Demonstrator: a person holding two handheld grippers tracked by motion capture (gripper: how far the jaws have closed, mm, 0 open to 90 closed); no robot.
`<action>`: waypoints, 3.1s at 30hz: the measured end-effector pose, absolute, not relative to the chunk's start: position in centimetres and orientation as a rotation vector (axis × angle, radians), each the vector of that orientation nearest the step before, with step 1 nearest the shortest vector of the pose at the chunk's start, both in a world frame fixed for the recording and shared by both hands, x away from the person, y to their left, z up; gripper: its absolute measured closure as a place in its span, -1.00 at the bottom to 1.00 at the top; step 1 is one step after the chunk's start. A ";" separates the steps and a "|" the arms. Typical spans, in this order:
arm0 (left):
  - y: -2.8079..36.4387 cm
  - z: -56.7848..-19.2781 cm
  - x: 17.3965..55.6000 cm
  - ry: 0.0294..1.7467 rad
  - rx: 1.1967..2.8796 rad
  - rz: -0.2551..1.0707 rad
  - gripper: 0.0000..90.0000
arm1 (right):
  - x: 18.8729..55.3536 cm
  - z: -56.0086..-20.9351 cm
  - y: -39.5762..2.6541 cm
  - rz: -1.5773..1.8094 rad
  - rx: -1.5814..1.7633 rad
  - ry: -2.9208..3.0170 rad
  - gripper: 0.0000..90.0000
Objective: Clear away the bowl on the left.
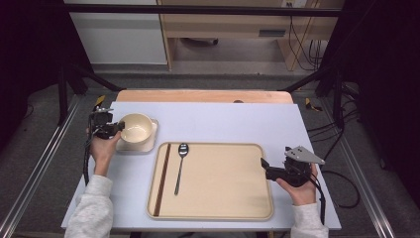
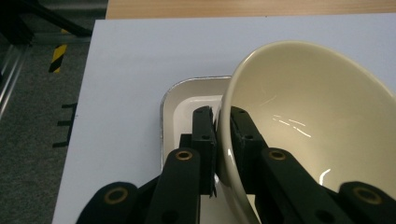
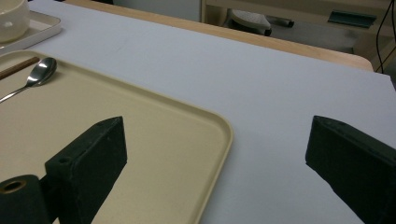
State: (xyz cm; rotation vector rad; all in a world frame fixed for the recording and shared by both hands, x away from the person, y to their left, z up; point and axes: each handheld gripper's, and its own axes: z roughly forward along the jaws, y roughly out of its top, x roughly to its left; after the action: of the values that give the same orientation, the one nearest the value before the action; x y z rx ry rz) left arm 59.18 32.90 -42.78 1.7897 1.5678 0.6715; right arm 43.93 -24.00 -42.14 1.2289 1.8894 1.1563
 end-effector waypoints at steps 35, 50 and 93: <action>29.9 -37.5 51.1 1.241 1.692 0.715 0.81 | 43.7 -42.0 -23.8 1.154 1.213 1.889 -0.88; 25.1 -35.7 49.2 1.072 1.746 0.686 0.81 | 43.7 -41.9 -23.8 1.157 1.213 1.887 -0.88; 12.3 -39.8 53.1 0.958 2.010 0.532 0.81 | 43.5 -41.6 -24.0 1.173 1.212 1.875 -0.88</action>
State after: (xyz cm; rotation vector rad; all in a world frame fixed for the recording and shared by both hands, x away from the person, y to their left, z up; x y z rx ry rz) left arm 53.15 12.32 -39.77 2.0104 0.9582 0.5318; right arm 43.52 -24.05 -41.65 1.2118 1.8746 1.1733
